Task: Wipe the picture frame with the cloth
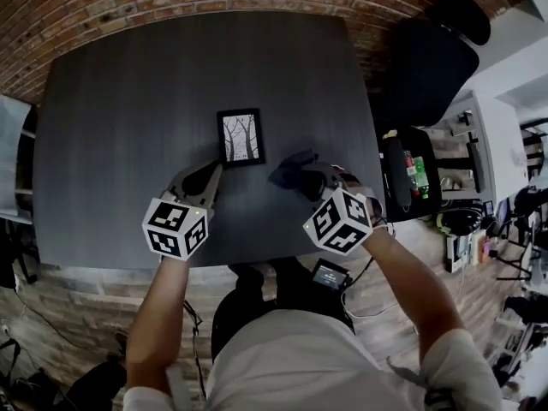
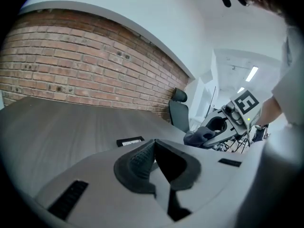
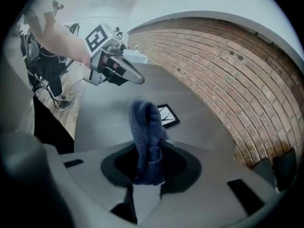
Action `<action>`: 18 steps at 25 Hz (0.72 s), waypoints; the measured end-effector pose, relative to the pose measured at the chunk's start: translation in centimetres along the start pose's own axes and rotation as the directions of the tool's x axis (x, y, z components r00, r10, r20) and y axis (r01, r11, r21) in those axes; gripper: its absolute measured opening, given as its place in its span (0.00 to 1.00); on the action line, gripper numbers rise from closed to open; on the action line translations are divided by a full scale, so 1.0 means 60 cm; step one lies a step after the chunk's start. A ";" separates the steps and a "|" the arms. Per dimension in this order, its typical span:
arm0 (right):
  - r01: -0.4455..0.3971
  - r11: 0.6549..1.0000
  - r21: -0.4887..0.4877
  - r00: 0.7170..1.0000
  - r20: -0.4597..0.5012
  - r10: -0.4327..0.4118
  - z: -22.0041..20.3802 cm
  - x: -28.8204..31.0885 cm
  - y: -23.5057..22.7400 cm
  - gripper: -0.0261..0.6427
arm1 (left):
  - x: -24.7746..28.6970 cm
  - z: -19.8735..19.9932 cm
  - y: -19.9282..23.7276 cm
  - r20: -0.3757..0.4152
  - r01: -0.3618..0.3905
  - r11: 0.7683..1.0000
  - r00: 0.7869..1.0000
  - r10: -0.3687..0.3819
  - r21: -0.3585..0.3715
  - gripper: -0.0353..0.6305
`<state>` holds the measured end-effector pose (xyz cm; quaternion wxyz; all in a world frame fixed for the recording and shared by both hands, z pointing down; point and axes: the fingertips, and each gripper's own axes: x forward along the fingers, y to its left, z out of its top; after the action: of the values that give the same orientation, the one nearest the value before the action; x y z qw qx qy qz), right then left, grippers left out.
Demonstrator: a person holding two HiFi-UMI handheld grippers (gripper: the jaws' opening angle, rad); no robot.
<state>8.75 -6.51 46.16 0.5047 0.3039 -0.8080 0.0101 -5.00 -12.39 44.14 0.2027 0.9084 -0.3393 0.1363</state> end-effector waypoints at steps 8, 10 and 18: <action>0.100 0.973 0.206 0.990 0.081 -0.119 0.016 -0.102 0.022 0.19 | -0.114 0.025 -0.066 0.126 0.051 0.997 0.991 -0.044 -0.050 0.06; 0.109 0.957 0.269 0.984 0.107 -0.143 0.022 -0.125 0.027 0.19 | -0.139 0.029 -0.080 0.153 0.065 0.996 0.987 -0.056 -0.059 0.07; 0.112 0.876 0.469 0.951 0.205 -0.232 0.031 -0.199 0.057 0.20 | -0.216 0.032 -0.147 0.238 0.133 0.988 0.965 -0.111 -0.075 0.06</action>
<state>9.18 1.45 36.43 0.3109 0.4828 -0.8108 0.1133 -8.37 0.05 35.01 0.2104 0.9272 -0.3100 0.0004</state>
